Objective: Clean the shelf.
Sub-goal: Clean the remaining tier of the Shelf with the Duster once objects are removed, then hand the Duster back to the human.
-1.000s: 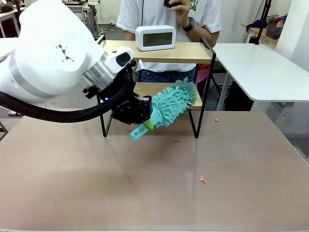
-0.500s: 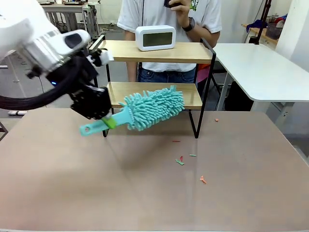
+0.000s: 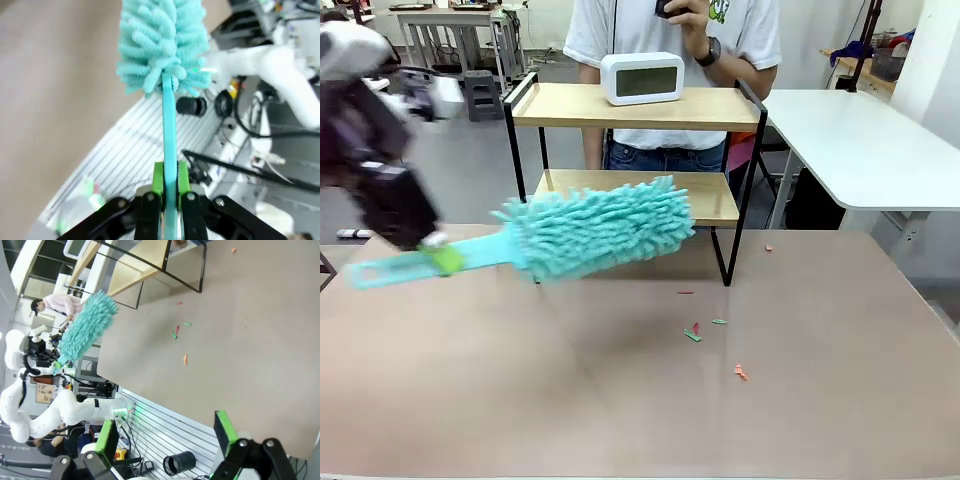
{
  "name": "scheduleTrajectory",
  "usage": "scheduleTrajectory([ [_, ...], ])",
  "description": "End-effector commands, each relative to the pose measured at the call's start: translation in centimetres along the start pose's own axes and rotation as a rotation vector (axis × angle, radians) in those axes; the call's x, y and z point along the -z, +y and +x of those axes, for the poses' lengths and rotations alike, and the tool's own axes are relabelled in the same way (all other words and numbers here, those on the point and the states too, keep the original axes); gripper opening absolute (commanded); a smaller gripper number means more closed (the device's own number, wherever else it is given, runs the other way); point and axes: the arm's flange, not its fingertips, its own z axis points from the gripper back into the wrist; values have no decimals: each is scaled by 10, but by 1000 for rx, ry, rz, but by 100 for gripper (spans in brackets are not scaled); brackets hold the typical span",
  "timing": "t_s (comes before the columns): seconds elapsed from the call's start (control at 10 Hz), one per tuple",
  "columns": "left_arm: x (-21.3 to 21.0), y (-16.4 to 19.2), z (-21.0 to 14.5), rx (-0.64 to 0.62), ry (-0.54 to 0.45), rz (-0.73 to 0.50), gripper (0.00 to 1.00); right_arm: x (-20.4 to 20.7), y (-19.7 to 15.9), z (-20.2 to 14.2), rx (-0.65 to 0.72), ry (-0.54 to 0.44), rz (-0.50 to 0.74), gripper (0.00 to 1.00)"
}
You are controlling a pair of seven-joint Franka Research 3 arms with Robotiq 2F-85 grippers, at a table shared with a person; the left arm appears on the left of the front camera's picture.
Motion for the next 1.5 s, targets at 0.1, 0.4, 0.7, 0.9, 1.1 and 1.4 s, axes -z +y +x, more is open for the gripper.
scheduleTrajectory([
  [0.1,-88,44,-105,-24,-233,-42,0,1,1,2,-24,-19,22,100],
  [0.4,-142,103,-174,-365,-699,-170,0,1,1,2,-24,-19,22,100],
  [0.7,-144,150,-157,-679,-825,-248,0,1,1,2,-24,-19,22,100],
  [0.9,-154,158,-197,-631,-790,-211,0,1,1,2,-24,-19,22,100],
  [1.1,-154,158,-197,-631,-790,-211,0,1,1,2,-24,-19,22,100],
  [1.4,-154,158,-197,-631,-790,-211,0,1,1,2,-24,-19,22,100],
])
